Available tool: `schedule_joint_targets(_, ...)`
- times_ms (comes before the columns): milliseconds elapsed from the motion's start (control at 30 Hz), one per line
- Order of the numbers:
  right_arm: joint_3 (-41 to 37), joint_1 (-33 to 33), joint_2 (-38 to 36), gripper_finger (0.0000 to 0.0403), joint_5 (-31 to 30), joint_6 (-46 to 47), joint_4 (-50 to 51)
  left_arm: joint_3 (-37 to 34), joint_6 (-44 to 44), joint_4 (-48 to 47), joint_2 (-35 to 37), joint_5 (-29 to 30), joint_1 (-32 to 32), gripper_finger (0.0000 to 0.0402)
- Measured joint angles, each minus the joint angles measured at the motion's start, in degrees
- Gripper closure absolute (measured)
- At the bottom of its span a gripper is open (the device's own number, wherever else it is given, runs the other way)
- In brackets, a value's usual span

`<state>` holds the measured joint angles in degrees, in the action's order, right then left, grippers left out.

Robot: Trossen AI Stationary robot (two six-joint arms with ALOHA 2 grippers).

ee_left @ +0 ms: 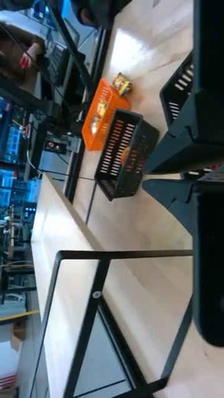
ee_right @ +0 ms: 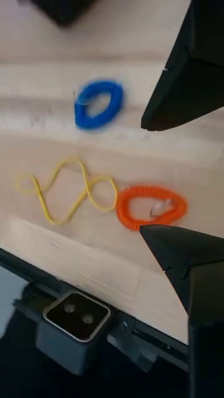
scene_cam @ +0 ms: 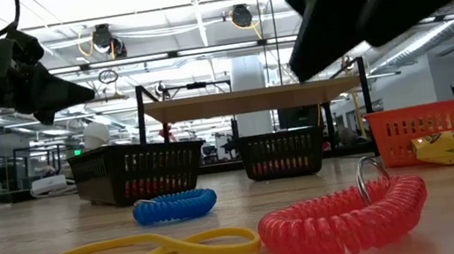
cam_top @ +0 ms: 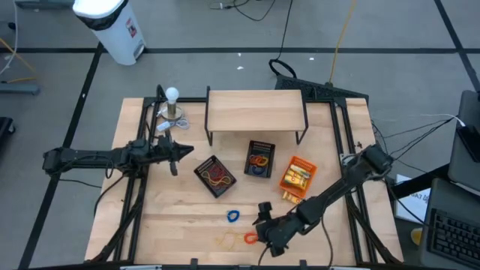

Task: Pick & Place Office Desk Supplies
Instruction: Put the orange spring keychain into the right black bin

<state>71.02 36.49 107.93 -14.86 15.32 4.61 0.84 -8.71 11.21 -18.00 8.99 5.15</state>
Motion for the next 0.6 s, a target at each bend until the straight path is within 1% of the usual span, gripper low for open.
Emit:
schedule_joint_targets(67, 1.65, 0.00, 2.08, 0.0151, 0.40, -1.24, -0.23, 0.00, 0.00, 0.64, 0.00, 0.04, 0.02, 0.0376)
schedule_joint_targets(167, 3.23, 0.00, 4.74, 0.0151, 0.41, -3.63, -0.02, -0.01, 0.93, 4.68, 0.02, 0.07, 0.02, 0.0376)
schedule_joint_targets(300, 3.50, 0.15, 6.47, 0.0151, 1.39, -6.70, 0.32, 0.00, 2.18, 8.14, 0.02, 0.02, 0.02, 0.0376)
schedule_joint_targets(400, 3.50, 0.35, 7.12, 0.0151, 1.32, -6.79, 0.11, 0.00, 2.28, 7.79, 0.02, 0.01, 0.02, 0.0376)
schedule_joint_targets(600, 3.50, 0.36, 7.28, 0.0155, 2.55, -6.85, -0.04, 0.00, 0.98, 3.43, 0.00, -0.44, 0.00, 0.0376)
